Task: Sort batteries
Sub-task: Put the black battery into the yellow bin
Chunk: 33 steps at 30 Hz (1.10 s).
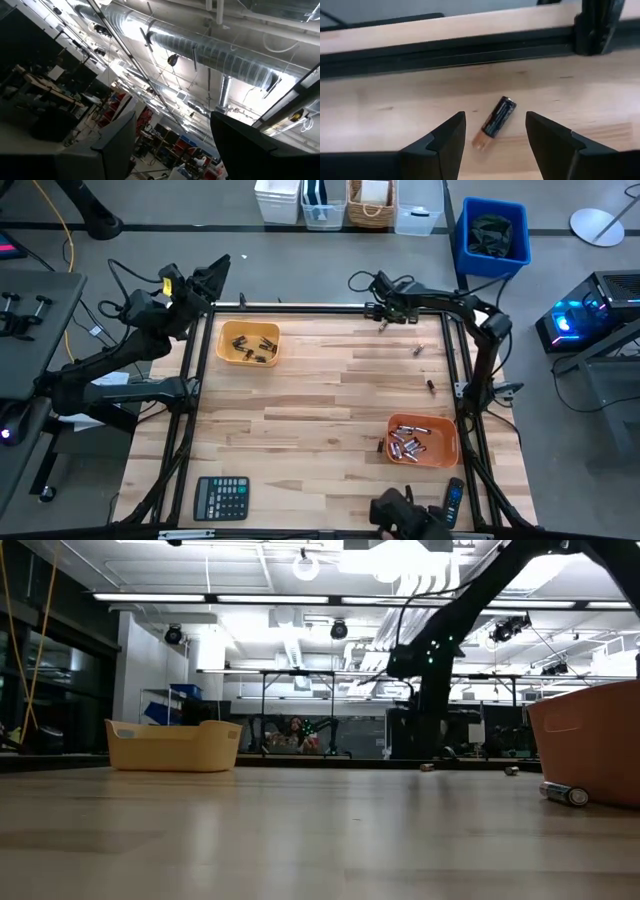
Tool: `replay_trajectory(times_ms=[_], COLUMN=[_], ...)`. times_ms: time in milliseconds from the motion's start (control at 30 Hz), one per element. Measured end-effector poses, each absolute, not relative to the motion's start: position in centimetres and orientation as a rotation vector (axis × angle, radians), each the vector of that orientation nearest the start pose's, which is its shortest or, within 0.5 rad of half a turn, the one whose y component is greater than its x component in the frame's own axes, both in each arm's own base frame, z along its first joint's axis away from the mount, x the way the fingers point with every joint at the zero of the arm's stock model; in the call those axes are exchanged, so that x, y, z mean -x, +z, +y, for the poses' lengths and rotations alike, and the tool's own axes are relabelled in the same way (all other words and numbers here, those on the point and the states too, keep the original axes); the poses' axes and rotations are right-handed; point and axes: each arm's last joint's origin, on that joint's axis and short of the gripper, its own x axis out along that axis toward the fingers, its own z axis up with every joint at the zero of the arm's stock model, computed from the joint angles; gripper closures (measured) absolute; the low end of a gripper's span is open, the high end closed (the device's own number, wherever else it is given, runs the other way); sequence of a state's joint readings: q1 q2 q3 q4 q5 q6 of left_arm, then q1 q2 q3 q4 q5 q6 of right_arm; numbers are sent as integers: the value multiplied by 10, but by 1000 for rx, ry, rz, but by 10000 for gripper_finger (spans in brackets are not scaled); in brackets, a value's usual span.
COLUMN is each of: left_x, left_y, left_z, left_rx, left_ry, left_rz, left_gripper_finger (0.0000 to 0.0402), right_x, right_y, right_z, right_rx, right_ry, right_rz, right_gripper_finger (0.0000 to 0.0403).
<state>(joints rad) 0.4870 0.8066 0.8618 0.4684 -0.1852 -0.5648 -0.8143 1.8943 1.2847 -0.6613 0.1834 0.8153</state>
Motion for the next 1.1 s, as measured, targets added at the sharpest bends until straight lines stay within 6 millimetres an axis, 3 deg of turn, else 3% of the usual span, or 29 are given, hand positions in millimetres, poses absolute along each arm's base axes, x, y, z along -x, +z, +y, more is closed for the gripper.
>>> replay_trajectory(times_ms=[433,533,633,733,833,1000,1100], left_x=[-139,-138,-137,-135,-133,-131,-131], left_y=[417,417,418,418,419,419,419], left_z=[79,78,78,79,80,83,84], left_rx=[464,462,461,455,440,412,409], left_ry=[469,457,458,469,485,514,523], left_rz=[-704,-703,-705,-714,-719,-717,-720], left_gripper_finger=[154,154,154,154,154,154,154], right_x=[-257,-262,-269,-278,-297,-356,-386], right_y=[135,131,131,136,147,185,197], right_z=[-273,-267,-260,-252,-237,-214,-196], right_rx=[-1156,-1096,-1010,-966,-969,-961,-1019], right_ry=[-1462,-1431,-1369,-1287,-1115,-766,-645], right_rz=[872,930,988,1012,985,644,465], right_gripper_finger=[222,267,357,367,367,367,367])
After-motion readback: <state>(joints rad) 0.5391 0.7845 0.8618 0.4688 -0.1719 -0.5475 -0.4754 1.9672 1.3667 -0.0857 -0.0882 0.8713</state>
